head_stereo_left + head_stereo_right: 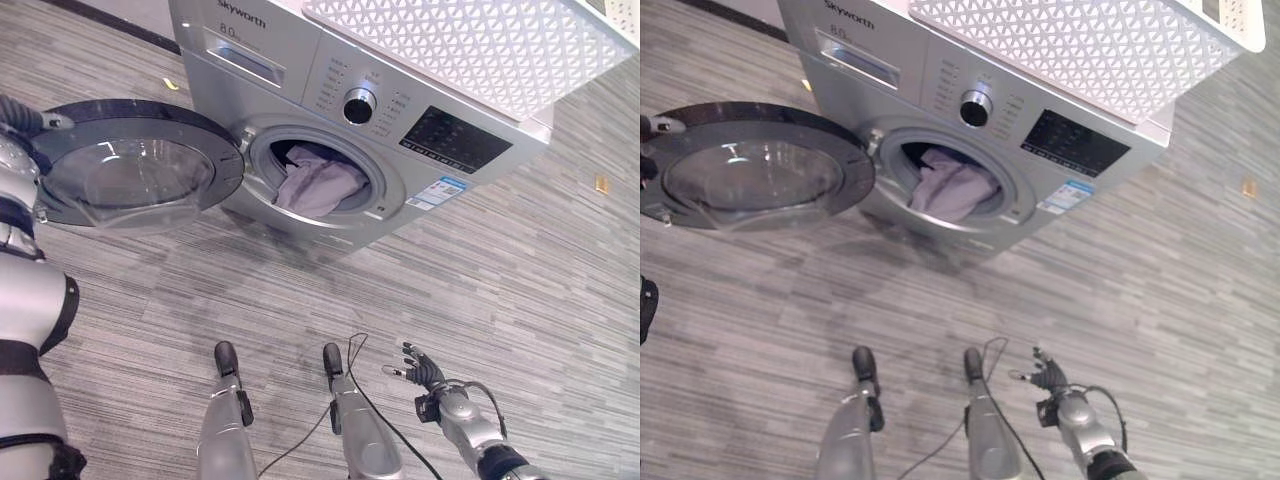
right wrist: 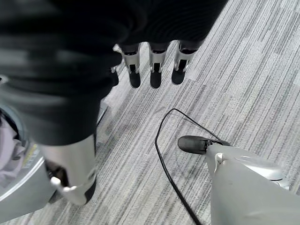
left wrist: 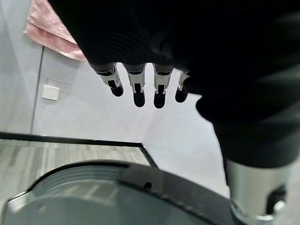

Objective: Grab the laundry basket,head to the washer,open it,put in the laundry and shut it.

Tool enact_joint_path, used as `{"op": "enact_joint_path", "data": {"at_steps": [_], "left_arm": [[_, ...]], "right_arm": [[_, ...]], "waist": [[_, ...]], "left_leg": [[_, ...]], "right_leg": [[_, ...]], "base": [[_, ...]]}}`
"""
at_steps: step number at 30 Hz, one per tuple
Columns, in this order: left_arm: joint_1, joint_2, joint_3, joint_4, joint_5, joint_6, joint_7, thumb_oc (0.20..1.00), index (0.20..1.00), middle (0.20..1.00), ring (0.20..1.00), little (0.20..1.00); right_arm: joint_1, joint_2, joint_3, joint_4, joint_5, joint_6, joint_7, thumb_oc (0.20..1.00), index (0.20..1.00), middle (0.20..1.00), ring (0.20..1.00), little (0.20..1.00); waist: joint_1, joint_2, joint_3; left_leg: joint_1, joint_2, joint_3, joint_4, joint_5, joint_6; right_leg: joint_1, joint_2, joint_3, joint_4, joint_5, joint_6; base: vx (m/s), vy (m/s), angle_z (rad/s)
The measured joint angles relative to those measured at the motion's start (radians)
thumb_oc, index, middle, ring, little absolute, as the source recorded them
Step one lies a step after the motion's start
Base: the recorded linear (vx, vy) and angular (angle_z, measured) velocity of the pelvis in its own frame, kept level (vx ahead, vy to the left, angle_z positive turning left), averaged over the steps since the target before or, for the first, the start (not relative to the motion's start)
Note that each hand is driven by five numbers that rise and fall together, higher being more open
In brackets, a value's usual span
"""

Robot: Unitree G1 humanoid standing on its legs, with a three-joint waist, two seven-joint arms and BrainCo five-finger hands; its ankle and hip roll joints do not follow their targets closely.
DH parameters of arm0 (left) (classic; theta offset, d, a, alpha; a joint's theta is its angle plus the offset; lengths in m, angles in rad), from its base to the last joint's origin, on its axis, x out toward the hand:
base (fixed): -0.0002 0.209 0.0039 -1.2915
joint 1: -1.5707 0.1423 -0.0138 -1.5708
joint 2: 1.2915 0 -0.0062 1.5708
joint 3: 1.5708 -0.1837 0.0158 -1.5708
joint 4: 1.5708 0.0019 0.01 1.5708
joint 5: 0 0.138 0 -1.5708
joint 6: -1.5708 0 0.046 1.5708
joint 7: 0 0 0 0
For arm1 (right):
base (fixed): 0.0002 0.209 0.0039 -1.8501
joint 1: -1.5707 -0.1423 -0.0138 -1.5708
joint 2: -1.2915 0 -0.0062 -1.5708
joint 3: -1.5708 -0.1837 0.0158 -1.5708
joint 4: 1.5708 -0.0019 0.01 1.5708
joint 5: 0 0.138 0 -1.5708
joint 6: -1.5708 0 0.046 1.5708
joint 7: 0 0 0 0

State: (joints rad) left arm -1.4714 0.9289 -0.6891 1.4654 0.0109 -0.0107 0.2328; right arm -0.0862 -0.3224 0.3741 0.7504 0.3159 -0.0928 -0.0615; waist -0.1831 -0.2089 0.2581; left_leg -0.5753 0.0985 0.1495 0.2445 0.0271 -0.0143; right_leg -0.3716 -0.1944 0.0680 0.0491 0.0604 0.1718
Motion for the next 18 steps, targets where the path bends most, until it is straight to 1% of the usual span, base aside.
{"op": "enact_joint_path", "data": {"at_steps": [3,4,8,10,12,16,18], "left_arm": [[-0.019,0.006,-0.003,-0.002,0.000,0.000,0.007,1.000,1.000,1.000,1.000,1.000],[-0.022,0.007,-0.008,-0.003,0.000,0.000,0.012,1.000,1.000,1.000,1.000,1.000],[-0.032,0.007,-0.022,-0.010,-0.006,-0.005,0.030,1.000,1.000,1.000,1.000,1.000],[-0.037,0.008,-0.022,-0.016,-0.006,-0.008,0.028,1.000,1.000,1.000,1.000,1.000],[-0.036,0.005,-0.016,-0.005,-0.011,-0.009,0.017,1.000,1.000,1.000,1.000,1.000],[-0.038,0.005,-0.005,-0.005,-0.013,-0.008,-0.001,1.000,1.000,1.000,1.000,1.000],[-0.036,0.002,-0.005,-0.006,-0.013,-0.008,-0.005,1.000,1.000,1.000,1.000,1.000]], "right_arm": [[0.021,-0.002,-0.002,0.001,0.016,0.000,0.001,1.000,1.000,1.000,1.000,1.000],[0.035,-0.006,-0.002,0.000,0.015,-0.003,0.001,1.000,1.000,1.000,1.000,1.000],[0.044,-0.012,-0.003,0.001,0.015,-0.008,0.001,1.000,1.000,1.000,1.000,1.000],[0.044,-0.012,-0.007,0.002,0.015,-0.009,0.001,1.000,1.000,1.000,1.000,1.000],[0.042,-0.016,-0.015,-0.002,0.015,-0.010,0.002,1.000,1.000,1.000,1.000,1.000],[0.044,-0.039,-0.027,-0.026,0.017,-0.010,0.003,1.000,1.000,1.000,1.000,1.000],[0.044,-0.040,-0.042,-0.025,0.024,-0.010,0.002,1.000,1.000,1.000,1.000,1.000]], "waist": [[-0.007,-0.001,-0.001],[-0.012,-0.002,-0.001],[-0.026,-0.001,-0.001],[-0.026,-0.001,-0.001],[-0.024,0.000,-0.001],[-0.026,0.001,-0.002],[-0.027,0.001,-0.002]], "left_leg": [[-0.023,0.006,0.000,0.008,-0.001,-0.002],[-0.038,0.008,-0.002,0.024,-0.011,-0.005],[-0.086,0.010,-0.001,0.068,-0.029,0.006],[-0.097,0.007,0.000,0.073,-0.033,0.011],[-0.119,0.004,0.000,0.104,-0.051,0.012],[-0.164,0.000,0.004,0.140,-0.065,0.028],[-0.180,-0.004,0.004,0.144,-0.066,0.029]], "right_leg": [[-0.021,0.005,-0.001,0.000,0.000,0.000],[-0.028,0.008,-0.001,0.000,0.000,0.000],[-0.056,0.005,0.001,0.001,0.004,0.003],[-0.065,0.000,0.002,0.000,0.007,0.004],[-0.076,-0.004,0.002,0.001,0.008,0.004],[-0.101,-0.012,0.002,0.000,0.018,0.004],[-0.115,-0.015,0.002,-0.001,0.026,0.000]], "base": [[0.05,0.029,-0.03],[0.04,0.045,-0.04],[0.03,0.038,-0.02],[0.04,0.050,0.02],[0.04,0.047,-0.01],[0.01,0.009,-0.01],[0.00,0.000,0.00]]}}
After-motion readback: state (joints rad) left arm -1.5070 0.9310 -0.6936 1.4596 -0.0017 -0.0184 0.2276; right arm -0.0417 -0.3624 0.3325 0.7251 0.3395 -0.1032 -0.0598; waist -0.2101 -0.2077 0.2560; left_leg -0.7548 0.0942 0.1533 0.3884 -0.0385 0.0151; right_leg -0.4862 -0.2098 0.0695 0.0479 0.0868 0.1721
